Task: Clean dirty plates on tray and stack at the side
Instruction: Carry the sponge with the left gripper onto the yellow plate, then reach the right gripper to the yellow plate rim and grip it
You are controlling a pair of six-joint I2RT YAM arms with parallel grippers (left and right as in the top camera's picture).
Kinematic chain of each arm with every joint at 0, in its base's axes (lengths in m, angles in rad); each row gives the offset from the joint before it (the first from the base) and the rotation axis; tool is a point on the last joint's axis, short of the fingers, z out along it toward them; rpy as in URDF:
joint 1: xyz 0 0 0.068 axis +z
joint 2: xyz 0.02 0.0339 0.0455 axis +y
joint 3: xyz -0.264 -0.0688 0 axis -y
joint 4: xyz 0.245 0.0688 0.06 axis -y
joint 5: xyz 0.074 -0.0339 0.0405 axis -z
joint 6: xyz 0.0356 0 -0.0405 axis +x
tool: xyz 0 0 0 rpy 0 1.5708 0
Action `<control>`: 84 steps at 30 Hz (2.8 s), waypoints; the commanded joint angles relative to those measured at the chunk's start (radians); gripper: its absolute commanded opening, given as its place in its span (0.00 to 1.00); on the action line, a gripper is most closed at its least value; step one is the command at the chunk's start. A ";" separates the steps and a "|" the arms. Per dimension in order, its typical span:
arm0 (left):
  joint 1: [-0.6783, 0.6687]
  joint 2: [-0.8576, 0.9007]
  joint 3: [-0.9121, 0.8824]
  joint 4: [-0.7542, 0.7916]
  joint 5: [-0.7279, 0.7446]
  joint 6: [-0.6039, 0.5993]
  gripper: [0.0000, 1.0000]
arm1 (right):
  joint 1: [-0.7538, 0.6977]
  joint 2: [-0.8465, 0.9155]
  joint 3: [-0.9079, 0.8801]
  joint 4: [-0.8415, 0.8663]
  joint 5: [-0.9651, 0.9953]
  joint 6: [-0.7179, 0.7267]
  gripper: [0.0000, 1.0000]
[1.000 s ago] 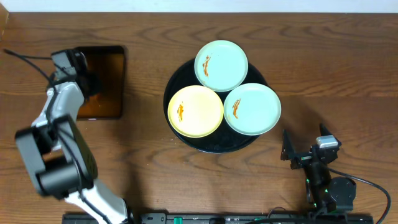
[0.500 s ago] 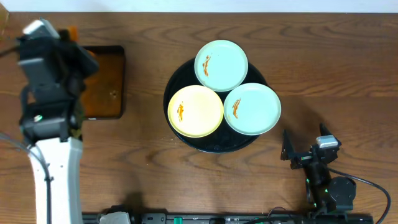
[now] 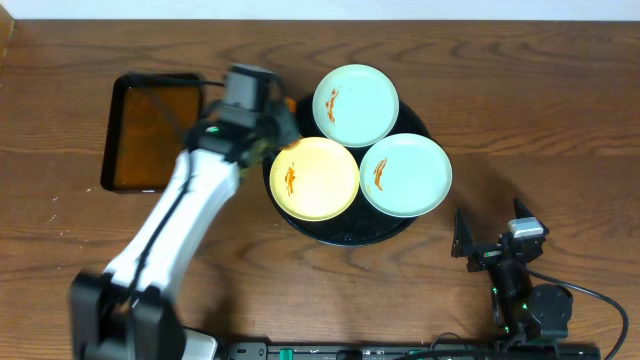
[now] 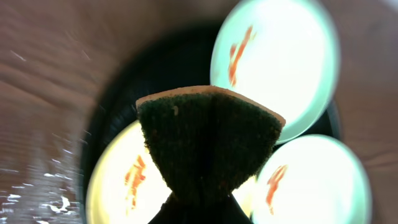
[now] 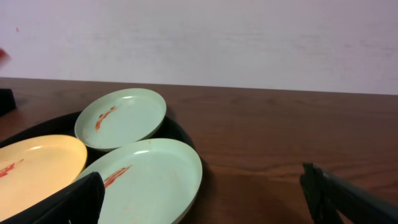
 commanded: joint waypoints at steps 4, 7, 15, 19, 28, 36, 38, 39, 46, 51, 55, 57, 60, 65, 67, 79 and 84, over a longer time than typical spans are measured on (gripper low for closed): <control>-0.060 0.186 0.000 0.023 0.005 -0.164 0.08 | -0.008 -0.001 -0.002 -0.004 0.002 -0.014 0.99; -0.077 0.219 0.000 0.027 0.005 -0.195 0.10 | -0.008 -0.001 -0.002 -0.004 0.002 -0.014 0.99; -0.119 0.224 0.000 0.029 0.005 -0.190 0.46 | -0.008 -0.001 -0.002 -0.004 0.002 -0.014 0.99; -0.124 0.224 0.000 0.031 0.005 -0.185 0.48 | -0.008 -0.001 -0.002 -0.004 0.002 -0.014 0.99; -0.121 0.066 0.043 0.040 -0.027 0.179 0.48 | -0.008 -0.001 -0.002 -0.004 0.002 -0.014 0.99; -0.121 -0.174 0.042 0.033 -0.340 0.227 0.71 | -0.008 -0.001 -0.002 -0.004 0.002 -0.014 0.99; -0.121 -0.191 0.042 0.029 -0.341 0.227 0.71 | -0.008 -0.001 -0.002 -0.004 0.002 -0.014 0.99; -0.121 -0.192 0.042 0.027 -0.341 0.227 0.72 | -0.008 -0.001 -0.002 -0.004 0.002 -0.014 0.99; -0.115 -0.172 0.031 -0.015 -0.336 0.204 0.79 | -0.007 -0.001 -0.002 0.084 -0.079 0.048 0.99; -0.061 -0.171 0.031 -0.028 -0.287 0.172 0.81 | -0.007 -0.001 -0.002 0.400 -0.161 0.056 0.99; -0.020 -0.171 0.031 -0.035 -0.287 0.172 0.81 | -0.007 0.012 0.007 0.723 -0.238 0.057 0.99; -0.011 -0.171 0.031 -0.035 -0.287 0.172 0.81 | -0.007 0.038 0.048 0.761 -0.237 0.053 0.99; -0.009 -0.171 0.031 -0.035 -0.287 0.172 0.81 | -0.007 0.135 0.185 0.650 -0.263 -0.018 0.99; -0.009 -0.171 0.031 -0.046 -0.287 0.172 0.82 | -0.007 0.468 0.591 0.179 -0.394 -0.192 0.99; -0.009 -0.171 0.031 -0.051 -0.287 0.172 0.82 | -0.007 0.650 0.790 -0.015 -0.485 -0.238 0.99; -0.009 -0.169 0.031 -0.107 -0.287 0.165 0.82 | 0.003 1.318 1.229 0.090 -1.012 0.090 0.99; -0.009 -0.167 0.031 -0.107 -0.287 0.165 0.82 | 0.076 1.479 1.279 -0.031 -0.749 0.197 0.99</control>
